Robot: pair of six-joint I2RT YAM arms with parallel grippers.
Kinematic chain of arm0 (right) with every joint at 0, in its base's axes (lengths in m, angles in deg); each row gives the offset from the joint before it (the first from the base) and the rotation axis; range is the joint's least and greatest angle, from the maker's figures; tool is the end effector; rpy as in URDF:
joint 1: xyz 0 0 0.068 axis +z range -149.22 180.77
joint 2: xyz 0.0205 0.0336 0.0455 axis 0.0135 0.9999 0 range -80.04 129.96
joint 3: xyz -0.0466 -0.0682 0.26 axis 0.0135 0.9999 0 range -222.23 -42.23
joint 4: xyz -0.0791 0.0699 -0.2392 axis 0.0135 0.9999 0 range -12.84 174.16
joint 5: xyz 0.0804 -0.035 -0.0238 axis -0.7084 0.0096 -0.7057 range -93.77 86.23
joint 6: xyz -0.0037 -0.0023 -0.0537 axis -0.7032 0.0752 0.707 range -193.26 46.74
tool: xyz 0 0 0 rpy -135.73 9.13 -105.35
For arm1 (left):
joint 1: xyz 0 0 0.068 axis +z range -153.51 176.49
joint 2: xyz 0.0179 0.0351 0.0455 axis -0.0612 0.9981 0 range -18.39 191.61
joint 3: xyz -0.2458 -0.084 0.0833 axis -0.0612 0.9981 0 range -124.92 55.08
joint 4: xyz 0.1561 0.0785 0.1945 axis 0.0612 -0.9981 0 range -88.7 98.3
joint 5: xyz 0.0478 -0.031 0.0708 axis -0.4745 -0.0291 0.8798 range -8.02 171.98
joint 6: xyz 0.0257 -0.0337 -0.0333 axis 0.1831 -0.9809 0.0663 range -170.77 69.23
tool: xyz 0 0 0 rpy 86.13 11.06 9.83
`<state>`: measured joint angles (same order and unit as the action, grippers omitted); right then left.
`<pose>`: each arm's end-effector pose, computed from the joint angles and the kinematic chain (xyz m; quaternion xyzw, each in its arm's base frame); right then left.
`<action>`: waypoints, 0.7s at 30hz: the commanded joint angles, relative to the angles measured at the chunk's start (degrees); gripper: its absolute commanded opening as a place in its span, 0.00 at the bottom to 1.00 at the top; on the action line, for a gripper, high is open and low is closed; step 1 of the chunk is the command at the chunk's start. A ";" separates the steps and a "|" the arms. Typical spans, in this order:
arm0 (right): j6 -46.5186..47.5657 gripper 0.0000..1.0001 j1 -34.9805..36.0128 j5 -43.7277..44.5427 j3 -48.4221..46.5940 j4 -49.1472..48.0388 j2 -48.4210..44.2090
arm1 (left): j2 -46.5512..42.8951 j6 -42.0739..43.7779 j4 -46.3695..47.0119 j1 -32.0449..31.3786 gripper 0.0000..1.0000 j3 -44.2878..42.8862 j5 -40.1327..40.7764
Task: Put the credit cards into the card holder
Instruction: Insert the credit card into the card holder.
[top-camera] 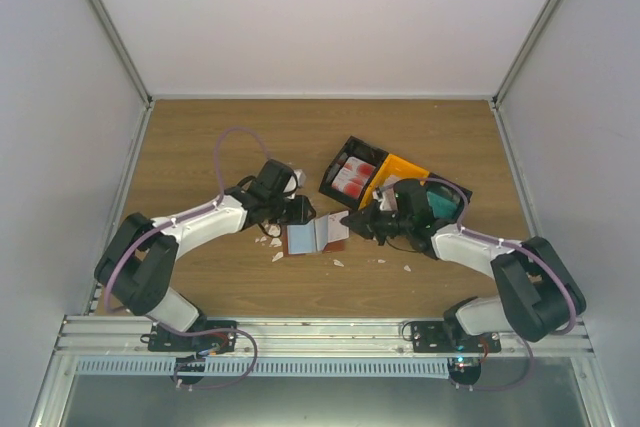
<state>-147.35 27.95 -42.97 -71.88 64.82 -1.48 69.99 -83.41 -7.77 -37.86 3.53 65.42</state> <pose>0.2170 0.1366 0.1666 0.1966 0.8320 0.5174 0.0369 0.2501 -0.1831 0.1924 0.0598 0.9374 -0.2876 0.1871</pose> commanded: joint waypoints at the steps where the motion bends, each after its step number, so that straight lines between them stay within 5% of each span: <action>1: -5.15 0.01 1.33 -1.28 0.35 -4.89 -0.06 | -2.71 -1.48 1.87 0.31 0.33 2.08 -0.30; 13: -5.64 0.01 2.59 -2.18 -1.02 -4.35 -0.85 | -9.82 -6.28 6.48 0.28 0.50 6.71 -9.82; 21: 8.34 0.00 5.46 0.87 -7.75 3.00 1.34 | -11.85 -8.18 7.18 0.40 0.55 9.35 -8.45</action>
<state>-148.26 31.21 -43.77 -74.79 64.21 -1.34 58.75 -90.43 -3.21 -37.86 11.09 57.12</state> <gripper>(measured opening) 0.009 0.569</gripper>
